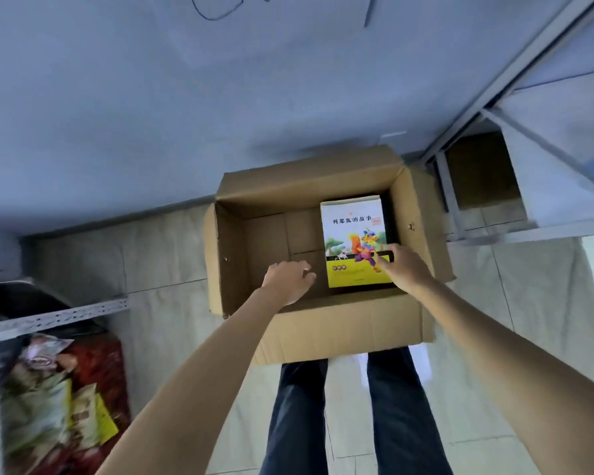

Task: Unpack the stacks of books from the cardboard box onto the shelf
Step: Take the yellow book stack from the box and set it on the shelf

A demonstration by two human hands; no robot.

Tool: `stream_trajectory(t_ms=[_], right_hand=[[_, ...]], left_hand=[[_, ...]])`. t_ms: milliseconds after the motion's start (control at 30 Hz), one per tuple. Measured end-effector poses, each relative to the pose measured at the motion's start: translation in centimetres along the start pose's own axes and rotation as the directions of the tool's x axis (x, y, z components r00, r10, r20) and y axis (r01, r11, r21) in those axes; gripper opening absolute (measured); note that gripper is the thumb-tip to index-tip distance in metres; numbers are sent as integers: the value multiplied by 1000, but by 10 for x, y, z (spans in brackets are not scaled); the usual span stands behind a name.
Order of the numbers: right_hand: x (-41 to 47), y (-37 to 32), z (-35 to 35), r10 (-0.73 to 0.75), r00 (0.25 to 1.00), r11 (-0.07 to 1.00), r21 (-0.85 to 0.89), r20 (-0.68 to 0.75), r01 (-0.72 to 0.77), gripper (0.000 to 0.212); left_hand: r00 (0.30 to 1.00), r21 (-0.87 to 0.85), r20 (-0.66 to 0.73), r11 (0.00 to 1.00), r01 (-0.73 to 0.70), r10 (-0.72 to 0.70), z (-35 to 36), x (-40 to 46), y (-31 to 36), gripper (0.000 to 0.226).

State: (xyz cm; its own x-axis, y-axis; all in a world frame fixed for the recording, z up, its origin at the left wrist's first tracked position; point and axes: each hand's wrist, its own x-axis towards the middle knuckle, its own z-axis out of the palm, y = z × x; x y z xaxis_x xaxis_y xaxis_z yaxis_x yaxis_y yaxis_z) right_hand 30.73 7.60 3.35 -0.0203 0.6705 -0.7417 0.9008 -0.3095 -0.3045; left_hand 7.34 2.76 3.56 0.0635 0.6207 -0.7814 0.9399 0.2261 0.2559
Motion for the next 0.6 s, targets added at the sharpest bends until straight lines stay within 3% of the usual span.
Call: stream_trajectory(t_ms=[233, 400, 500, 600], right_hand=[[97, 40, 48, 116, 993, 985, 128, 15, -117, 63], [151, 70, 86, 213, 975, 933, 285, 61, -221, 78], [172, 83, 102, 229, 971, 886, 398, 69, -237, 68], [184, 91, 108, 238, 968, 833, 496, 80, -246, 53]], left_hand=[[961, -344, 126, 898, 275, -246, 63, 114, -5, 55], [924, -697, 200, 616, 367, -325, 98, 184, 4, 79], [919, -839, 206, 423, 342, -335, 109, 212, 13, 76], [896, -877, 168, 354, 326, -411, 117, 225, 23, 76]])
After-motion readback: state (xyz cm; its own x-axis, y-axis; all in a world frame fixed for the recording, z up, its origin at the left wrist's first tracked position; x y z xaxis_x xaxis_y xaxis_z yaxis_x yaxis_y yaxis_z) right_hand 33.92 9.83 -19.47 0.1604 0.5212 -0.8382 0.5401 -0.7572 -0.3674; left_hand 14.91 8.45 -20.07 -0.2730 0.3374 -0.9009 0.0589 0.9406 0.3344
